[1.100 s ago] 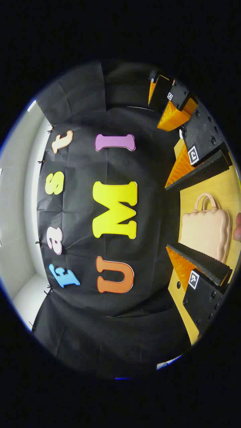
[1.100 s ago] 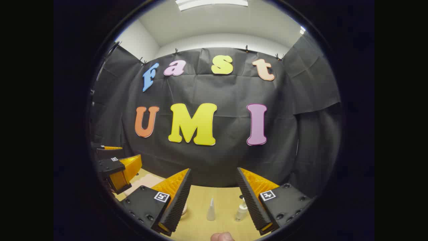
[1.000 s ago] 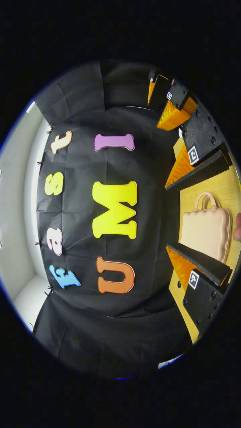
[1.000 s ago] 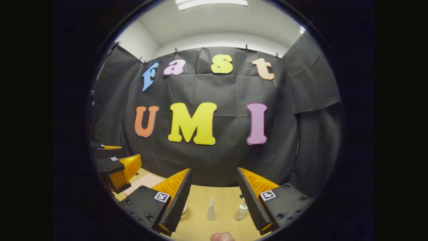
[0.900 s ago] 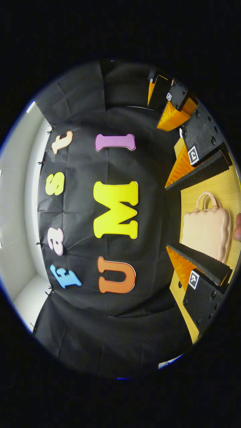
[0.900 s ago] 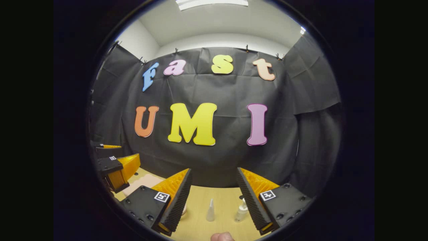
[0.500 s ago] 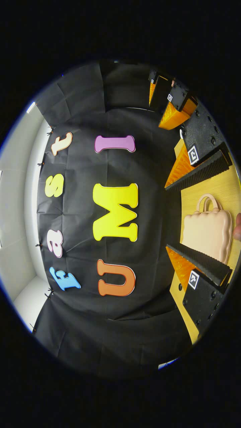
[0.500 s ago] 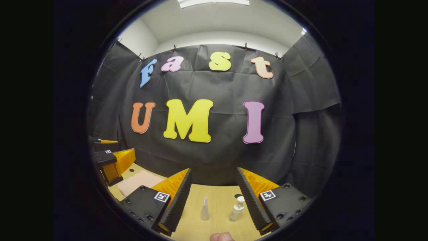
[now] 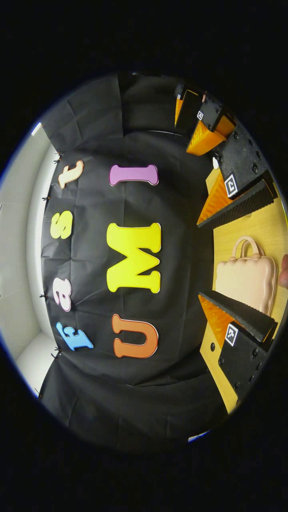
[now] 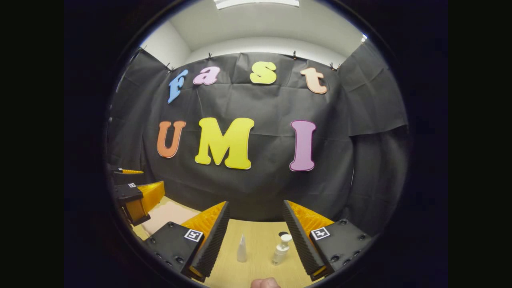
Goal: First open the suitcase, pack the skin care products into it, and then close the suitcase.
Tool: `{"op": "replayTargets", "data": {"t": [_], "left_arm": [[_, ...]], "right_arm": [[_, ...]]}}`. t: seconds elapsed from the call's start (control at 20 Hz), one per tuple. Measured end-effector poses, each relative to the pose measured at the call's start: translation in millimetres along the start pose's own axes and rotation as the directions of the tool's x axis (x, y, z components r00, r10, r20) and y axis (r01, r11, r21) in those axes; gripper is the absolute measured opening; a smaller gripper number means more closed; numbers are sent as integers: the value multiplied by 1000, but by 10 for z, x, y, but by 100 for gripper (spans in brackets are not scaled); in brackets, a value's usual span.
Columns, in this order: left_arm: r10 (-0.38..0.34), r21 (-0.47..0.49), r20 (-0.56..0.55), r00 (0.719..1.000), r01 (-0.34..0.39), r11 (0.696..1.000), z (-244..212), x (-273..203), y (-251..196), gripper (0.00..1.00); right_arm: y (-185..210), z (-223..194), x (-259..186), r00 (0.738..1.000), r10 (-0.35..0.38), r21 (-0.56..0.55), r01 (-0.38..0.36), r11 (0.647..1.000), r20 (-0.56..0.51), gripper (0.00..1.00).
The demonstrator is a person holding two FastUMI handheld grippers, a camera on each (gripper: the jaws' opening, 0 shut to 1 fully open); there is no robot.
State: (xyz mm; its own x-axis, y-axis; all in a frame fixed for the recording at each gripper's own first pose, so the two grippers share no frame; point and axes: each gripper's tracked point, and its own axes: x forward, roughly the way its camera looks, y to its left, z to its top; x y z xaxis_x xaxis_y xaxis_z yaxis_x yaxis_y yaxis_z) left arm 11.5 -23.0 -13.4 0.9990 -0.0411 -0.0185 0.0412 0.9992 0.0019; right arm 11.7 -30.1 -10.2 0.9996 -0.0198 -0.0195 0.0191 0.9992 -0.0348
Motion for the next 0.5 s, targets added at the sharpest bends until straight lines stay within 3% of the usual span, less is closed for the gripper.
{"op": "replayTargets", "data": {"t": [0.25, 0.5], "left_arm": [[-43, 59, -22, 999, 44, 997, -144, 63, -158, 98], [-136, 226, -162, 977, 171, 959, -748, 209, -346, 99]], "right_arm": [[-139, -92, 33, 1000, -9, -9, 9, 1000, -19, 79], [-452, -210, -22, 998, -46, -32, 45, 999, -42, 79]]}}
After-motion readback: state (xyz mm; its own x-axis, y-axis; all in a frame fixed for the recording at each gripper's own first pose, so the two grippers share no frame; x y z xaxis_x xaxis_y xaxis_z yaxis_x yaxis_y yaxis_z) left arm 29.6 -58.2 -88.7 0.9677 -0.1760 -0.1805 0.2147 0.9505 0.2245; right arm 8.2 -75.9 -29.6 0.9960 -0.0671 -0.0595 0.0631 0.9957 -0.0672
